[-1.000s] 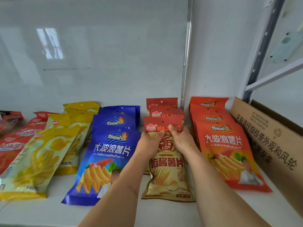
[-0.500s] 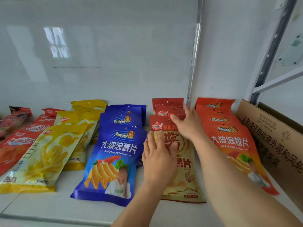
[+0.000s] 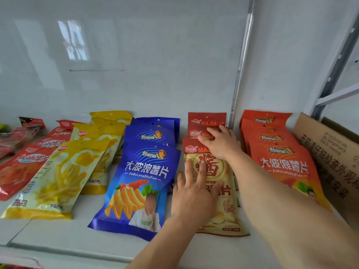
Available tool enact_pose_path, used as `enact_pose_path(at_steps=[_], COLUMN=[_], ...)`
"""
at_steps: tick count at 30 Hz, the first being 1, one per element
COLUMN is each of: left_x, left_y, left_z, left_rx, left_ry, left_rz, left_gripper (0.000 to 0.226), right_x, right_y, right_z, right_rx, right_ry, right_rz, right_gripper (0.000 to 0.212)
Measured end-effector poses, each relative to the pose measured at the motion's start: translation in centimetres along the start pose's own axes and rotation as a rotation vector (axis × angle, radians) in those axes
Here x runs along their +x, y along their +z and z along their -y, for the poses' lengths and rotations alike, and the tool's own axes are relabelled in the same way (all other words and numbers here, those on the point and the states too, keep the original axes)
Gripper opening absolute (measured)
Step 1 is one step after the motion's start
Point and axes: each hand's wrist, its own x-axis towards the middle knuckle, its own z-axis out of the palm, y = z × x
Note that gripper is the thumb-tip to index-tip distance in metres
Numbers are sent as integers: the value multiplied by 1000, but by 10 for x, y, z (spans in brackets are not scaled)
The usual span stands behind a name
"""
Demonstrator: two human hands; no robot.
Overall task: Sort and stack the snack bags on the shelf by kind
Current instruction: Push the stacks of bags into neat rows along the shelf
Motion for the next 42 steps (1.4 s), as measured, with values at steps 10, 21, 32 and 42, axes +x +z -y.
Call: enact_pose_path(at_steps=[10, 21, 32, 42], left_x=[2, 1, 1, 3], left_y=[0, -2, -13, -16], left_z=[0, -1, -8, -69], left_rx=[-63, -52, 15, -177], left_ry=[-10, -9, -37, 121], left_rz=[47, 46, 14, -188], left_gripper=[76, 76, 76, 73], right_x=[12, 9, -19, -75], right_y=[10, 14, -31, -89], right_z=[-4, -8, -4, -50], right_rx=[77, 173, 205, 358], right_ry=[33, 62, -40, -91], right_rz=[83, 103, 25, -269], right_gripper=[82, 84, 69, 58])
